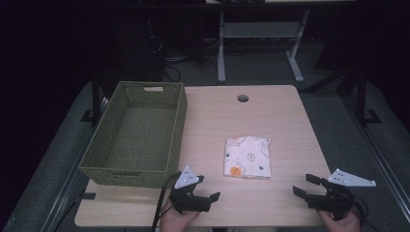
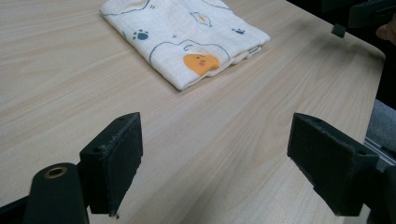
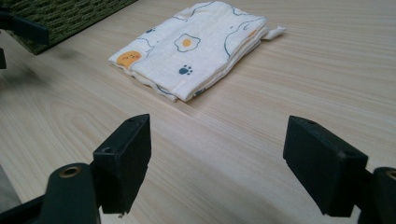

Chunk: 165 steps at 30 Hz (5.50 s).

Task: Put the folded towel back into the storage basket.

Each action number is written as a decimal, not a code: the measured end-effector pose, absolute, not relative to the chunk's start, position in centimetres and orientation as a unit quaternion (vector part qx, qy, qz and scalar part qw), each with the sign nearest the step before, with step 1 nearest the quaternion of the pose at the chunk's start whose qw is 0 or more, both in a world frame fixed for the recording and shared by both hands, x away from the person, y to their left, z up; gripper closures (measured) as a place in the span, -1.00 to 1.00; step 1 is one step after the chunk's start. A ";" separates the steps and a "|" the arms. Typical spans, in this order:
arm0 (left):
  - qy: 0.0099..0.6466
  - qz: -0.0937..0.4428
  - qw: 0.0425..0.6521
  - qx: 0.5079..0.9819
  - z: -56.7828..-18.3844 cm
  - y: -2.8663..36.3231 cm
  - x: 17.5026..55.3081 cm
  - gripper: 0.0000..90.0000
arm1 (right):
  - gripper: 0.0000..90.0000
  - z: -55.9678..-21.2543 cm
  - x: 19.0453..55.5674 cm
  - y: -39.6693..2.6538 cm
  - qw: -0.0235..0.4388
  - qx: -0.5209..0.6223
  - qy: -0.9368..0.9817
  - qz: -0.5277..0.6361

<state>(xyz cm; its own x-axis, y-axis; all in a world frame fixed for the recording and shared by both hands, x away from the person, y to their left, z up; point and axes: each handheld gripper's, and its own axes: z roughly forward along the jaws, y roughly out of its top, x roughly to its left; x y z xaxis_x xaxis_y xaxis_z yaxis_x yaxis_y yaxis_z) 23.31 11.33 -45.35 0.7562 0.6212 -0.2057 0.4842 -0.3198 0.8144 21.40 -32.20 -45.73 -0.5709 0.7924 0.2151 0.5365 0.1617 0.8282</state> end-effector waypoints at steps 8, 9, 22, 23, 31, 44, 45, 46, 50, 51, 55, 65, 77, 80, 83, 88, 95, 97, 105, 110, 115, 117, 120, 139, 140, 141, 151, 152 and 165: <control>0.345 0.070 0.476 0.806 -45.3 11.3 23.4 -0.59 | -0.48 -45.6 21.5 -32.0 0.134 0.439 0.750 0.477; 0.346 0.070 0.477 0.805 -45.4 11.3 23.5 -0.59 | -0.48 -45.5 21.5 -31.9 0.133 0.441 0.748 0.478; 0.346 0.070 0.478 0.804 -44.4 10.5 24.8 -0.59 | -0.48 -44.1 24.0 -30.4 0.127 0.420 0.763 0.475; 0.346 0.070 0.478 0.804 -44.3 10.4 25.0 -0.59 | -0.48 -44.0 24.2 -30.3 0.128 0.418 0.764 0.474; 0.341 0.074 0.480 0.805 -43.3 9.7 26.2 -0.58 | -0.48 -43.0 25.5 -29.3 0.123 0.411 0.771 0.470; 0.329 0.077 0.476 0.812 -42.1 8.2 27.9 -0.58 | -0.48 -41.5 27.4 -28.7 0.104 0.404 0.780 0.466; 0.329 0.077 0.476 0.812 -42.1 8.2 27.9 -0.58 | -0.48 -41.5 27.4 -28.7 0.104 0.404 0.780 0.466; 0.326 0.079 0.477 0.812 -41.8 7.9 28.2 -0.58 | -0.48 -41.5 27.6 -28.6 0.102 0.405 0.781 0.464; 0.325 0.080 0.478 0.812 -41.3 7.4 28.9 -0.58 | -0.48 -41.2 28.3 -28.0 0.090 0.405 0.786 0.458; 0.325 0.080 0.478 0.812 -41.3 7.4 28.9 -0.58 | -0.48 -41.2 28.3 -28.0 0.090 0.405 0.786 0.458; 0.324 0.083 0.476 0.813 -40.7 7.1 29.7 -0.58 | -0.48 -40.7 29.1 -27.4 0.083 0.401 0.791 0.455; 0.330 0.080 0.462 0.819 -40.3 5.8 31.8 -0.57 | -0.48 -40.0 31.3 -26.0 0.072 0.400 0.799 0.443; 0.357 0.061 0.437 0.823 -41.3 4.5 34.1 -0.45 | -0.45 -41.0 33.9 -25.4 0.059 0.422 0.802 0.419; 0.364 0.055 0.421 0.829 -42.2 4.2 34.7 -0.44 | -0.45 -41.7 34.6 -25.6 0.048 0.433 0.799 0.414; 0.371 0.051 0.414 0.829 -42.8 4.0 35.1 -0.41 | -0.45 -42.1 35.0 -25.7 0.045 0.440 0.798 0.409; 0.383 0.050 0.395 0.833 -43.7 3.6 35.8 -0.36 | -0.40 -42.6 35.7 -25.6 0.041 0.448 0.797 0.403; 0.393 0.046 0.374 0.839 -44.7 3.0 36.4 -0.27 | -0.31 -43.5 36.8 -24.9 0.030 0.459 0.801 0.383; 0.396 0.048 0.366 0.841 -45.0 2.8 36.5 -0.25 | -0.31 -43.7 37.0 -24.9 0.029 0.459 0.802 0.380; 0.408 0.055 0.334 0.848 -46.0 2.5 37.0 -0.12 | -0.16 -45.1 37.8 -24.3 0.027 0.471 0.807 0.354; 0.404 0.067 0.333 0.849 -46.0 2.2 36.9 -0.06 | -0.05 -45.5 38.0 -23.9 0.032 0.470 0.812 0.344; 0.394 0.081 0.328 0.855 -46.0 1.6 36.7 0.05 | 0.03 -45.9 38.1 -23.7 0.036 0.476 0.815 0.329; 0.388 0.088 0.323 0.859 -46.0 1.4 36.6 0.17 | 0.06 -45.9 38.0 -23.4 0.047 0.475 0.819 0.318; 0.380 0.091 0.316 0.865 -45.9 1.1 36.6 0.30 | 0.19 -45.9 37.8 -22.9 0.068 0.472 0.824 0.307; 0.385 0.042 0.334 0.859 -46.0 1.7 37.3 0.79 | 0.87 -46.4 38.2 -23.4 0.007 0.501 0.794 0.344; 0.385 0.040 0.336 0.859 -46.0 1.7 37.3 0.80 | 0.87 -46.4 38.2 -23.5 0.002 0.502 0.792 0.347; 0.385 0.040 0.336 0.859 -46.0 1.7 37.3 0.81 | 0.88 -46.4 38.3 -23.6 -0.004 0.505 0.788 0.353; 0.391 0.027 0.345 0.853 -45.3 2.4 37.8 0.86 | 0.89 -45.8 38.3 -24.3 -0.029 0.510 0.766 0.390; 0.390 0.027 0.344 0.854 -45.2 2.4 37.9 0.86 | 0.89 -45.8 38.3 -24.3 -0.029 0.510 0.766 0.390; 0.375 0.048 0.355 0.855 -42.2 2.7 37.4 0.86 | 0.89 -43.9 37.7 -24.4 -0.033 0.506 0.755 0.415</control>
